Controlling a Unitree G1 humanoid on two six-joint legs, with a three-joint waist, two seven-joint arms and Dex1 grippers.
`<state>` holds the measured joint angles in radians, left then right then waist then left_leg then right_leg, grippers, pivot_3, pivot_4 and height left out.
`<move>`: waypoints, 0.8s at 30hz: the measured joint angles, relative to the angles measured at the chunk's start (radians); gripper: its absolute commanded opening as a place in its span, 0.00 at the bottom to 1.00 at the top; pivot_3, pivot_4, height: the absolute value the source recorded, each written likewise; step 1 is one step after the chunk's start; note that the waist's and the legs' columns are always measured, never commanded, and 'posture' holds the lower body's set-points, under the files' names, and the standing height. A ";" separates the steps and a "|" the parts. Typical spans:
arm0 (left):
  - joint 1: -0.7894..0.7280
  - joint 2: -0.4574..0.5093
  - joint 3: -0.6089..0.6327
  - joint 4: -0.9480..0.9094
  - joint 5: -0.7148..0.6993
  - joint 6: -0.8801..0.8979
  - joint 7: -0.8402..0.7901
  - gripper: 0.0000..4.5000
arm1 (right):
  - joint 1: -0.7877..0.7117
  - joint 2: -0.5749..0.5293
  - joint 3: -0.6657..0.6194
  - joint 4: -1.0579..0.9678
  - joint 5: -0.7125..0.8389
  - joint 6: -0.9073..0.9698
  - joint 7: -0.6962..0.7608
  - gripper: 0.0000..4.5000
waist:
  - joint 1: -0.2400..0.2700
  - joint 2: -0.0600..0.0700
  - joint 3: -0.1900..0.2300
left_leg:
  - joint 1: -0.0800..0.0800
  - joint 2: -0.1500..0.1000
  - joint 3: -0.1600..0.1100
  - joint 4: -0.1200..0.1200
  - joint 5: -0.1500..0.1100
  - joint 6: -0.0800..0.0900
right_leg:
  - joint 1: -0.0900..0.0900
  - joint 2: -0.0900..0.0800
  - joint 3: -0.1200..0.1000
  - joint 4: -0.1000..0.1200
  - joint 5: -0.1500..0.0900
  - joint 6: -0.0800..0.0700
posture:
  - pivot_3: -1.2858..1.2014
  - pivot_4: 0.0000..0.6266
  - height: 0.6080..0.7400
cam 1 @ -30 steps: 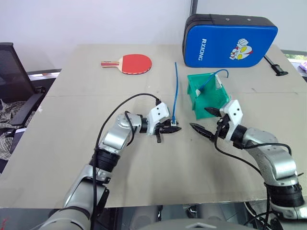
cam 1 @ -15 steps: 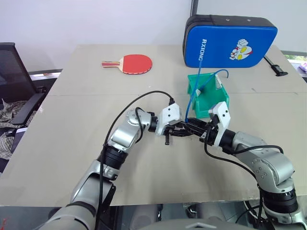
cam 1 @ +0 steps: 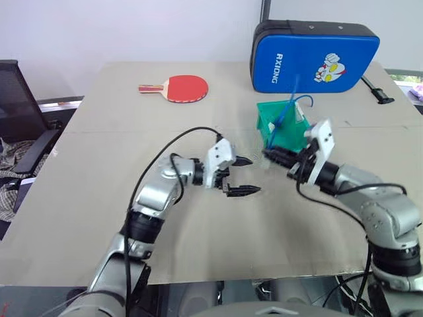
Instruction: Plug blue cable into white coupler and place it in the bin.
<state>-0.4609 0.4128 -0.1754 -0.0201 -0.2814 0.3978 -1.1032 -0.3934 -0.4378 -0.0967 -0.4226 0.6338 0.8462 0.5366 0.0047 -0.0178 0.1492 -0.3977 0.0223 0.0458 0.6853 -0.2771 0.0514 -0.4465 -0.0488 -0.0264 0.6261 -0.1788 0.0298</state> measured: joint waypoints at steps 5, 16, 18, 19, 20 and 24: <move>0.138 -0.024 0.153 -0.175 -0.125 0.040 0.118 1.00 | -0.125 -0.094 -0.094 0.167 -0.009 -0.001 -0.002 0.00 | 0.005 0.000 0.000 | 0.000 0.000 0.000 -0.001 0.000 0.000 | 0.000 0.000 0.000 0.000 0.001 -0.002 | 0.52 0.24 0.93; 0.216 -0.008 0.259 -0.377 -0.303 0.100 0.236 1.00 | -0.394 -0.161 0.035 0.737 -0.142 -0.005 0.144 0.64 | 0.006 0.000 0.001 | 0.000 -0.001 0.002 -0.001 0.000 0.000 | 0.000 0.000 0.001 0.000 0.002 -0.003 | 0.52 0.24 0.93; 0.228 -0.004 0.261 -0.385 -0.311 0.096 0.245 1.00 | -0.395 -0.174 0.042 0.754 -0.162 -0.030 0.158 0.86 | 0.008 0.001 0.002 | 0.000 -0.001 0.002 -0.001 0.000 0.000 | 0.000 0.000 0.001 -0.001 0.002 -0.003 | 0.52 0.24 0.93; 0.232 -0.003 0.262 -0.386 -0.311 0.095 0.250 1.00 | -0.390 -0.186 0.040 0.746 -0.164 -0.030 0.160 0.96 | 0.009 0.001 0.002 | -0.001 -0.001 0.001 -0.001 0.000 0.000 | 0.000 0.000 0.001 -0.001 0.002 -0.003 | 0.52 0.24 0.93; 0.237 -0.002 0.262 -0.387 -0.311 0.093 0.253 1.00 | -0.367 -0.209 0.034 0.709 -0.163 -0.032 0.163 0.98 | 0.011 0.001 0.002 | -0.001 -0.001 0.001 -0.001 0.000 0.000 | 0.000 0.000 0.000 -0.002 0.002 -0.003 | 0.52 0.24 0.93; 0.268 0.023 0.259 -0.387 -0.309 0.085 0.255 1.00 | -0.189 -0.251 -0.075 0.500 -0.137 -0.087 0.182 0.98 | 0.011 0.001 0.002 | -0.002 -0.001 0.000 -0.001 -0.001 0.001 | 0.000 0.000 0.000 -0.003 0.001 -0.002 | 0.52 0.24 0.93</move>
<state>-0.1932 0.4363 0.0840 -0.4071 -0.5905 0.4829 -0.8478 -0.5822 -0.6886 -0.1719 0.0773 0.4964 0.7596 0.7189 0.0159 -0.0172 0.1509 -0.3993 0.0213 0.0462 0.6840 -0.2777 0.0522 -0.4463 -0.0493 -0.0261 0.6235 -0.1778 0.0281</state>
